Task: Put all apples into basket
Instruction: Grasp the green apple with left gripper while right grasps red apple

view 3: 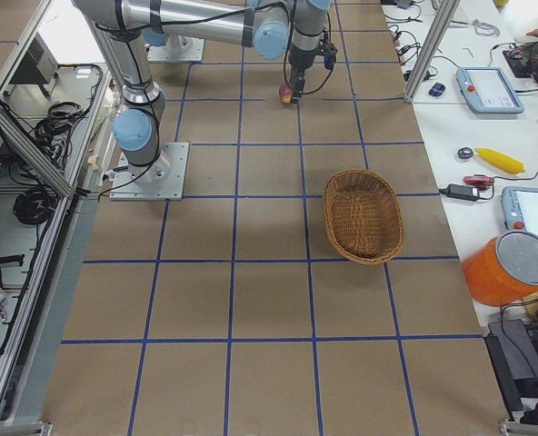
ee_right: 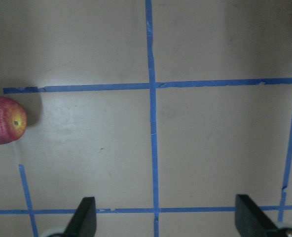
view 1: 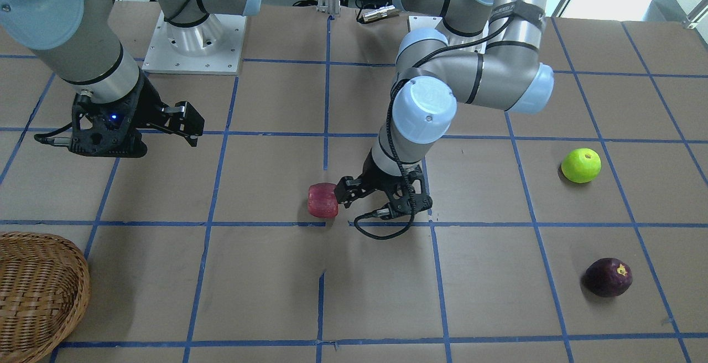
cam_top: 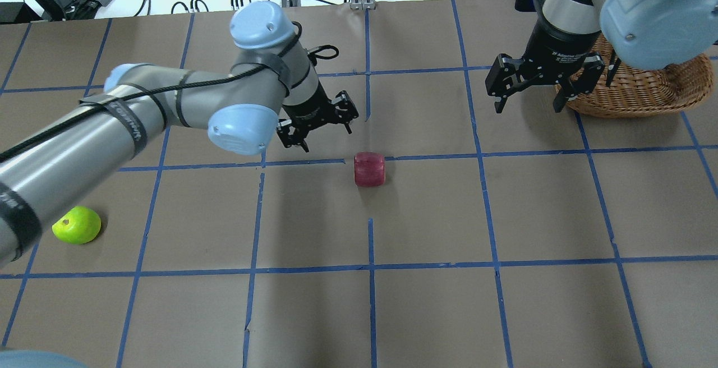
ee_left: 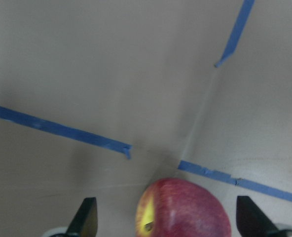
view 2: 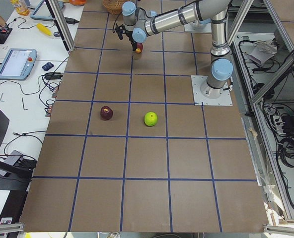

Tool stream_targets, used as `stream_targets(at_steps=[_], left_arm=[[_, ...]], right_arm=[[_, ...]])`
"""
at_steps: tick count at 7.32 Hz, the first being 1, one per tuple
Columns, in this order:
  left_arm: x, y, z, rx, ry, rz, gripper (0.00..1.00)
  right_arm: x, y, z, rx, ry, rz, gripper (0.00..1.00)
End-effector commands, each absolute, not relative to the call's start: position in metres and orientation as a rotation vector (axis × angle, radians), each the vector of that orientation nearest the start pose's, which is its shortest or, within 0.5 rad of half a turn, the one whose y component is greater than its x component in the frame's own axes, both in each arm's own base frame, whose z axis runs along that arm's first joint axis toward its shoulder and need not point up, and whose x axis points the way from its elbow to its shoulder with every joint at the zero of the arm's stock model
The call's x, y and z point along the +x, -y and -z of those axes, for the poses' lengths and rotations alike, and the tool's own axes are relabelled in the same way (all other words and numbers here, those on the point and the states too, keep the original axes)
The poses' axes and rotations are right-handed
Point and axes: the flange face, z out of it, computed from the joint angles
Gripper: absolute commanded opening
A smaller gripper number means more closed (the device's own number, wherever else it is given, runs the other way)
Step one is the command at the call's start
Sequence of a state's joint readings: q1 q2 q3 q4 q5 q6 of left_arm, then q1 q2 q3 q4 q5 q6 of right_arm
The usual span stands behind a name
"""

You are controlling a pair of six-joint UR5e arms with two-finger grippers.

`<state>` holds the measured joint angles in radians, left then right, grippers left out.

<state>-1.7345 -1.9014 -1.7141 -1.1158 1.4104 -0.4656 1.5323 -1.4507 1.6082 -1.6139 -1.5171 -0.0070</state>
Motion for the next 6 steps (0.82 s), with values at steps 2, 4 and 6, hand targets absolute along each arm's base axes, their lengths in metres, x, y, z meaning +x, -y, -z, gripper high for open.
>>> stream_targets(at_steps=[2,4,6], left_arm=[[-0.089,0.547,-0.332,-0.186,-3.159,-0.234,1.0],[0.02,0.52,-0.33,-0.19,-2.937,-0.415,1.0],[0.132,0.492,-0.314,0.004,-2.995,-0.528,1.0]], right_arm=[[0.204,0.538,-0.358,0.201,-3.008,-0.101,1.0],[0.288,0.541,-0.315,0.291,-2.985,-0.006,1.0],[0.322,0.542,-0.272,0.28,-2.99,-0.036,1.0]])
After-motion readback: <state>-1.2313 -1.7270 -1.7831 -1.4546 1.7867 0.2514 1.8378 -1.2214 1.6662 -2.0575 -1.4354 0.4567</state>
